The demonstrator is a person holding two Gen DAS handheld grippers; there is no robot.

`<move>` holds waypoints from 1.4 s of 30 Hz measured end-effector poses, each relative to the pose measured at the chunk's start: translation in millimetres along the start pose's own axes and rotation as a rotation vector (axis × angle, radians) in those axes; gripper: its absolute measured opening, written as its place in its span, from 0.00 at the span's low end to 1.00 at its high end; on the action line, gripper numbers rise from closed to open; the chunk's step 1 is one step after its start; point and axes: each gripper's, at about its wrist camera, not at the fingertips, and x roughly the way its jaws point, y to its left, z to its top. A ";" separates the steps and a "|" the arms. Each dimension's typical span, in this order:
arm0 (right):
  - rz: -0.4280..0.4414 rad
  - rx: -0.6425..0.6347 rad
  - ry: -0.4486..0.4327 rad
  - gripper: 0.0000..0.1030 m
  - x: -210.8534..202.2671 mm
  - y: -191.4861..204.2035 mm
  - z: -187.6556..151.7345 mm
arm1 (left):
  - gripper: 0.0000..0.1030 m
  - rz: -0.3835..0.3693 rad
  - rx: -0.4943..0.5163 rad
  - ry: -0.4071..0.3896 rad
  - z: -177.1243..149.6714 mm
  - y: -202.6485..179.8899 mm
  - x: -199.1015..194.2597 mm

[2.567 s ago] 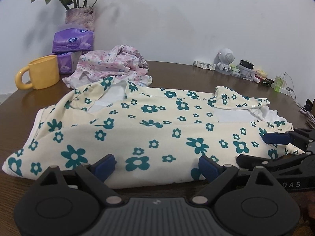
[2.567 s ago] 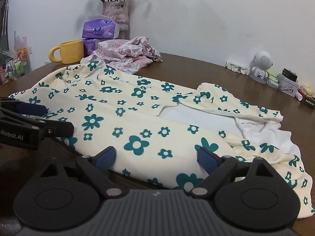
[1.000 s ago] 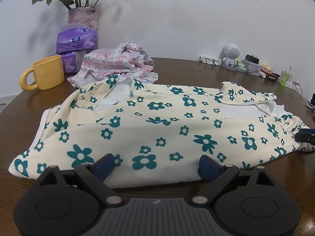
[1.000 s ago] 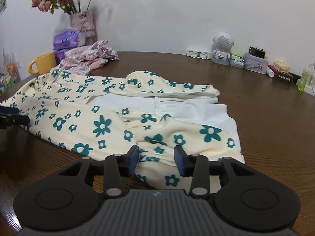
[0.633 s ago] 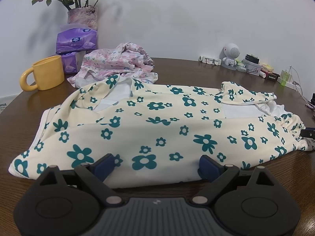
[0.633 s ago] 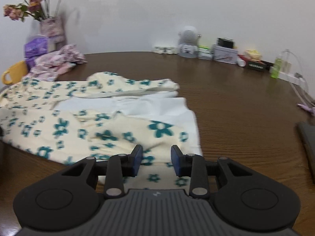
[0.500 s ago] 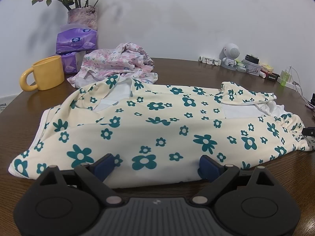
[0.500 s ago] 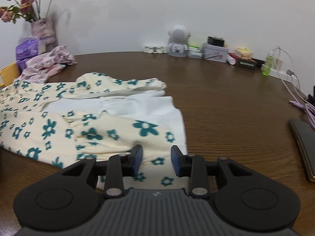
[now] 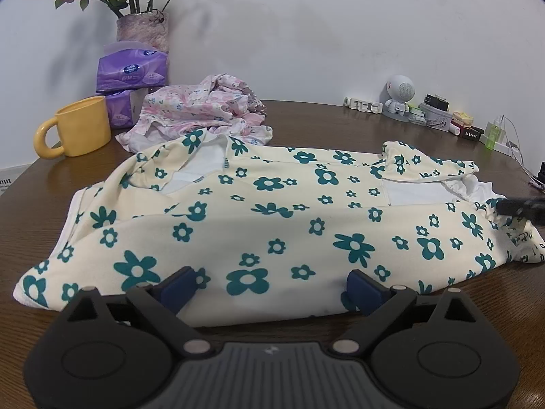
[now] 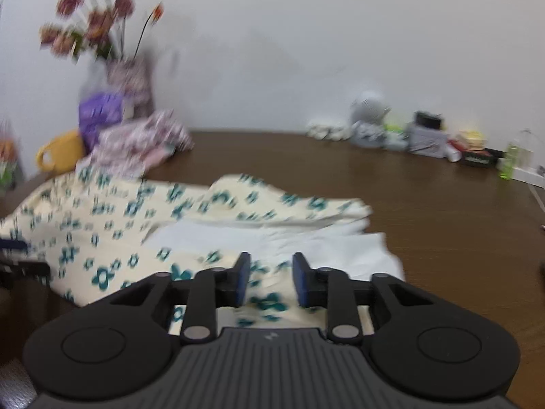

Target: Fold clothes

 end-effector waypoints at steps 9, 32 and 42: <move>-0.045 0.055 0.095 0.03 22.7 -15.6 -14.2 | 0.93 -0.004 -0.007 -0.004 -0.4 1.4 0.1; 0.178 -0.103 0.073 0.05 42.7 92.8 26.2 | 0.67 -0.019 -0.067 0.014 37.6 16.8 21.5; 0.122 -0.109 0.129 0.05 64.7 99.7 13.7 | 0.68 0.052 -0.008 -0.021 26.9 14.7 27.3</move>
